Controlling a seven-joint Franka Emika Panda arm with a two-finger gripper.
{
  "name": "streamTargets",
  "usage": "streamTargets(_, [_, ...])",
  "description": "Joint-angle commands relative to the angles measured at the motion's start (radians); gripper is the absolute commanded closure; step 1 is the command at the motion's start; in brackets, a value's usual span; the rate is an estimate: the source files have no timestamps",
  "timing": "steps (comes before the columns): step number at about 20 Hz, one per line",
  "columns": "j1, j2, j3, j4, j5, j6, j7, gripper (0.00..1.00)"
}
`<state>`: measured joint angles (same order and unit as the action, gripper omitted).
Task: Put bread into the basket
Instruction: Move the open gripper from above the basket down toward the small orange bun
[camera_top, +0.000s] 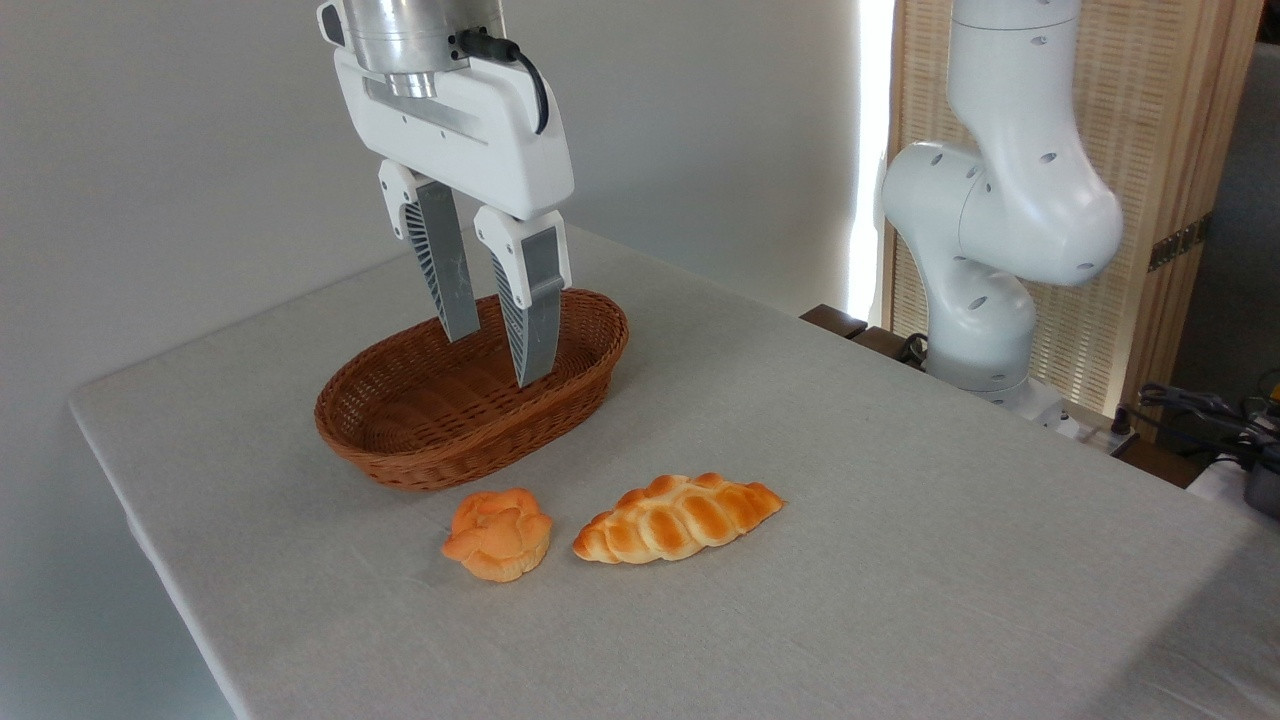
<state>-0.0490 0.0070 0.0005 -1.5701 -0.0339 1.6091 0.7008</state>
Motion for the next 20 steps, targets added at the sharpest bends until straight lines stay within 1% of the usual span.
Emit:
streamTargets(1, [-0.005,0.008,0.004,0.009,-0.014,-0.05,0.013,0.0])
streamTargets(4, [-0.005,0.01,-0.01,0.001,-0.005,-0.051,0.008,0.0])
streamTargets(9, [-0.005,0.01,-0.013,0.001,-0.004,-0.046,0.003,0.0])
streamTargets(11, [-0.006,0.017,-0.016,0.002,-0.004,-0.022,0.003,0.0])
streamTargets(13, [-0.008,0.027,-0.027,-0.017,-0.006,0.033,0.005,0.0])
streamTargets(14, [-0.008,0.03,-0.03,-0.045,-0.012,0.085,0.005,0.0])
streamTargets(16, [-0.009,0.028,-0.071,-0.12,-0.017,0.205,0.003,0.0])
streamTargets(17, [-0.009,0.027,-0.083,-0.16,-0.015,0.245,0.002,0.0])
streamTargets(20, [-0.009,0.027,-0.097,-0.255,-0.005,0.319,0.003,0.0])
